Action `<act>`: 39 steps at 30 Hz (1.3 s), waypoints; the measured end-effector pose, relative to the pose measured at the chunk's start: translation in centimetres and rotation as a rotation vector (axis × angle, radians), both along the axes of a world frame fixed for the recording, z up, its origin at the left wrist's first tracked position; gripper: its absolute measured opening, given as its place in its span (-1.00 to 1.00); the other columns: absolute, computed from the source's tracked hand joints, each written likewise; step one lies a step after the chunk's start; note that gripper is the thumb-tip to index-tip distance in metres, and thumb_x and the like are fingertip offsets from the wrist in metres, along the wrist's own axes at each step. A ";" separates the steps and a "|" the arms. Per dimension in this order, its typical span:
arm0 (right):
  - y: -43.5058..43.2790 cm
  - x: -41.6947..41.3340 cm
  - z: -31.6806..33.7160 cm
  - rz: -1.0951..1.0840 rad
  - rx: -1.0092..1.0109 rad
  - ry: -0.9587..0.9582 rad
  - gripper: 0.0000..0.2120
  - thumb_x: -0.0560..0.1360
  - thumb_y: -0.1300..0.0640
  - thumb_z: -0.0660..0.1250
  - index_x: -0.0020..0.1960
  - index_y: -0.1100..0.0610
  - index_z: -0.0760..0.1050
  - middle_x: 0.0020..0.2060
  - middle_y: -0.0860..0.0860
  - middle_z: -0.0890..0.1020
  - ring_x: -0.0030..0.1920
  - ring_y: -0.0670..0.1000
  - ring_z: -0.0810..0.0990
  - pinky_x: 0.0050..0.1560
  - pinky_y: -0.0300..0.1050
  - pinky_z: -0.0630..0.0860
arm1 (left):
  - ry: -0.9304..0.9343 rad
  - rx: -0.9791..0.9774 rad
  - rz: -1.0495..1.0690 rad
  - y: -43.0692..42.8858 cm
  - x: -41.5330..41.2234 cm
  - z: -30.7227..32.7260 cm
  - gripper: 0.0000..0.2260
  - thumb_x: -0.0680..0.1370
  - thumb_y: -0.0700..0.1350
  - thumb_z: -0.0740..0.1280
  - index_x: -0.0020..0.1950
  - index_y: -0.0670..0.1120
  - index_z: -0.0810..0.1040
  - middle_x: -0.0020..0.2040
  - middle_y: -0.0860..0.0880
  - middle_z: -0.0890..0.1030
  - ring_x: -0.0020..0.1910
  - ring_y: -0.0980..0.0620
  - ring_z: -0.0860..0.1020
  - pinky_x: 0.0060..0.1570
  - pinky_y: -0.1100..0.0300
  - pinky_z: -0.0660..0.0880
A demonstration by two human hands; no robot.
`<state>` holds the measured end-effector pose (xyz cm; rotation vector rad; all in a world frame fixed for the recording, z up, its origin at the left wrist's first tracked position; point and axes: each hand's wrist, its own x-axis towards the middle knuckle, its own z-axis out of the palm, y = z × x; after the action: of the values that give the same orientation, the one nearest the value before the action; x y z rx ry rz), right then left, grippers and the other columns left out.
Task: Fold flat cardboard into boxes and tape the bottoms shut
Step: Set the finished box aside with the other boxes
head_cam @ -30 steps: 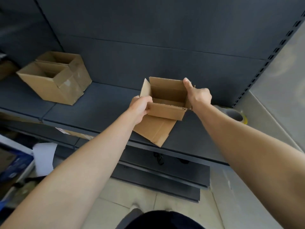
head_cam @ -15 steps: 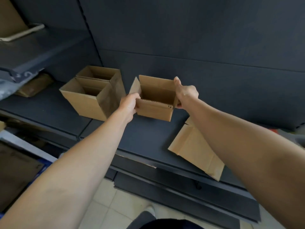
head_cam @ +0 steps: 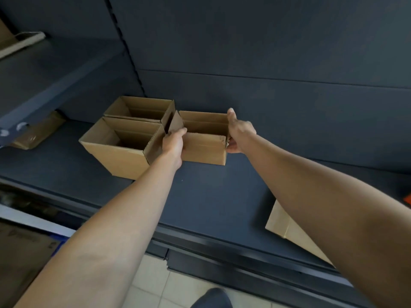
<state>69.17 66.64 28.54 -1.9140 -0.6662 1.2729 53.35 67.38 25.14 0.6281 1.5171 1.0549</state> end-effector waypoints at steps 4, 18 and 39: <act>0.8 -0.8 -0.3 0.017 0.003 0.021 -0.36 0.49 -0.40 0.07 0.09 0.18 0.46 -0.02 0.13 0.61 -0.18 0.19 0.66 -0.04 0.03 0.63 | -0.014 0.003 0.010 1.3 -0.4 -0.7 -0.43 0.45 0.08 0.40 0.42 -0.04 0.38 0.30 -0.05 0.49 0.23 -0.08 0.46 0.31 -0.06 0.39; -3.8 6.2 0.2 0.044 0.048 0.011 -0.33 0.55 -0.30 0.09 0.25 0.29 0.46 0.15 0.14 0.61 0.18 0.15 0.59 0.22 0.01 0.52 | 0.132 -0.018 0.137 -3.0 5.6 1.5 -0.60 0.61 -0.03 0.26 0.40 -0.15 0.36 0.33 -0.10 0.46 0.26 -0.10 0.44 0.07 0.16 0.32; -26.5 24.2 -6.1 0.012 -0.204 0.024 -0.56 0.57 0.06 0.30 0.37 0.25 0.36 0.27 0.12 0.48 0.23 0.14 0.49 0.21 -0.02 0.48 | 0.751 -0.175 -0.513 -22.1 22.1 -5.4 -0.39 0.53 0.11 0.31 0.48 -0.13 0.23 0.46 -0.15 0.31 0.42 -0.21 0.27 0.38 -0.13 0.26</act>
<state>93.34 40.19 22.47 -2.0570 -0.5537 1.4156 75.48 45.27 19.69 1.2966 1.8980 0.2800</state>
